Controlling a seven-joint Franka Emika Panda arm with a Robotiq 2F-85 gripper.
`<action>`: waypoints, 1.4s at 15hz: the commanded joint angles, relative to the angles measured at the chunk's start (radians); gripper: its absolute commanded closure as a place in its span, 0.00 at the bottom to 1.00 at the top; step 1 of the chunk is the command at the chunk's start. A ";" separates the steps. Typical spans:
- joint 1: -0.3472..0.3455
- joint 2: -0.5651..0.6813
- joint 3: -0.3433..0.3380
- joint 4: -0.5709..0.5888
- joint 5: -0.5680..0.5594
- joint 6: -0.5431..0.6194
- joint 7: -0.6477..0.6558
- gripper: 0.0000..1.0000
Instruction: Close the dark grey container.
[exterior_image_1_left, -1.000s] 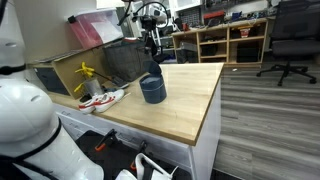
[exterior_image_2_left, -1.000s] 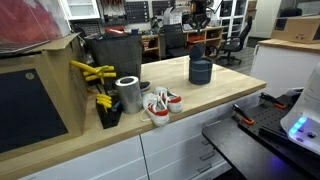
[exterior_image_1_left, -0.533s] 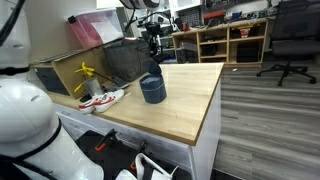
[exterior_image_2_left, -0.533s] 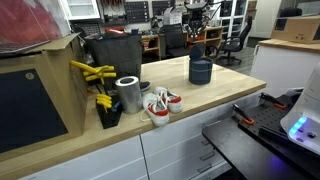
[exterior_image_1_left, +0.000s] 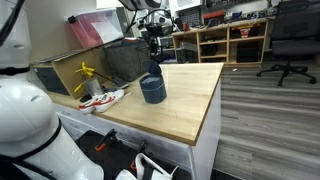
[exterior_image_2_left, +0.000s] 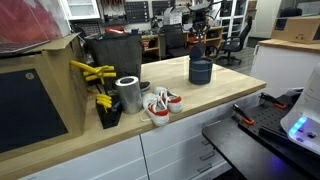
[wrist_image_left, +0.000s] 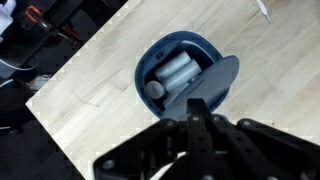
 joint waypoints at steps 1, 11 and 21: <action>0.000 0.000 -0.011 0.017 -0.045 -0.059 -0.005 1.00; 0.000 -0.040 -0.013 -0.074 -0.069 -0.029 -0.023 1.00; 0.023 -0.059 -0.009 -0.162 -0.080 0.021 -0.021 1.00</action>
